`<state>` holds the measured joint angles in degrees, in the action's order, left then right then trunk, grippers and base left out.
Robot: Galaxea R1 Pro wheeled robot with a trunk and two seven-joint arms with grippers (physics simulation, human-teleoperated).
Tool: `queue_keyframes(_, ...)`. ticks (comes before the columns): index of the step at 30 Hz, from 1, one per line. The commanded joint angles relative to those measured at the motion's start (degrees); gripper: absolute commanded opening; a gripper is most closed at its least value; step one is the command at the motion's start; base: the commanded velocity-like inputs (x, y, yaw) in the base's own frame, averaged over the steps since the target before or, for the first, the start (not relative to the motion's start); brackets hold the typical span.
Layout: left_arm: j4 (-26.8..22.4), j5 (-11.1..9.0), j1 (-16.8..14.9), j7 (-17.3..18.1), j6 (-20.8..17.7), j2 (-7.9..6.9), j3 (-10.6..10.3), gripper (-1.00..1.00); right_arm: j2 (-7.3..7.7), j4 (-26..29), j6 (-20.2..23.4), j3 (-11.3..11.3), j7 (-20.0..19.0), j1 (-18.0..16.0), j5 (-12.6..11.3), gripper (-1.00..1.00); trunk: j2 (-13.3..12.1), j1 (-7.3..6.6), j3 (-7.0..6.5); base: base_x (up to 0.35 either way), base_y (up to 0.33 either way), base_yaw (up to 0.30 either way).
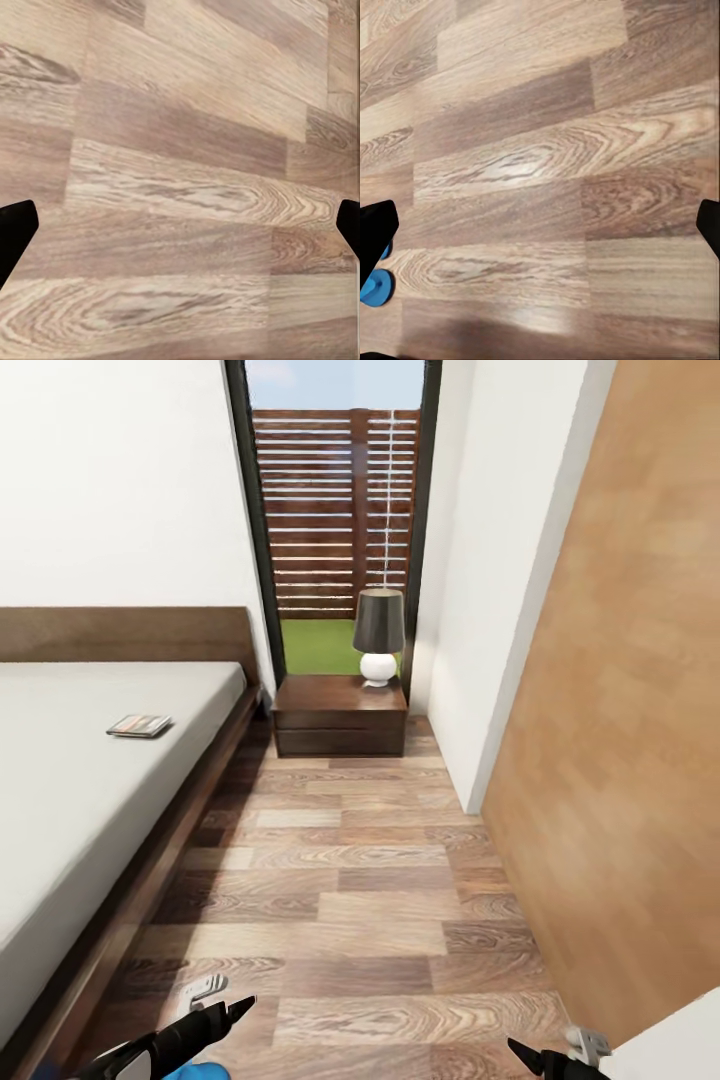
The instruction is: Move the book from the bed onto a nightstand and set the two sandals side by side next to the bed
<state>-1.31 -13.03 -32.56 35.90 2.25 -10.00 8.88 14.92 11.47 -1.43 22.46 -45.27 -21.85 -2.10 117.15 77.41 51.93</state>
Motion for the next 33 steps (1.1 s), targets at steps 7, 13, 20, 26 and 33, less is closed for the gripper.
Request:
queue_keyframes(7,0.08,0.2,-0.03,0.22,0.18,0.0,0.42,1.0,0.02,-0.07,-0.15,-0.05,-0.17,-0.07,-0.25,1.0,0.02,-0.01,0.05,0.0,0.0,-0.234)
queue_keyframes(13,0.08,0.2,-0.04,0.22,0.14,-0.01,0.4,1.0,0.02,-0.12,-0.15,-0.05,-0.17,-0.09,-0.24,1.0,0.02,-0.01,0.05,0.0,0.0,-0.074)
queue_keyframes(20,0.08,0.2,0.0,0.22,0.15,-0.01,0.39,1.0,0.02,-0.13,-0.15,-0.05,-0.17,-0.05,-0.22,1.0,0.02,-0.01,0.05,0.0,0.0,-0.003)
queue_keyframes(26,0.08,0.2,0.0,0.2,0.18,0.1,0.35,1.0,-0.03,-0.39,-0.16,-0.05,-0.15,-0.05,-0.19,1.0,0.02,-0.01,0.05,0.0,0.0,0.0)
queue_keyframes(33,0.08,0.27,1.03,-2.79,0.52,1.61,0.35,1.0,-2.16,-1.79,-0.22,-0.05,0.82,-0.07,-0.18,1.0,0.02,-0.01,0.05,0.0,0.0,0.0)
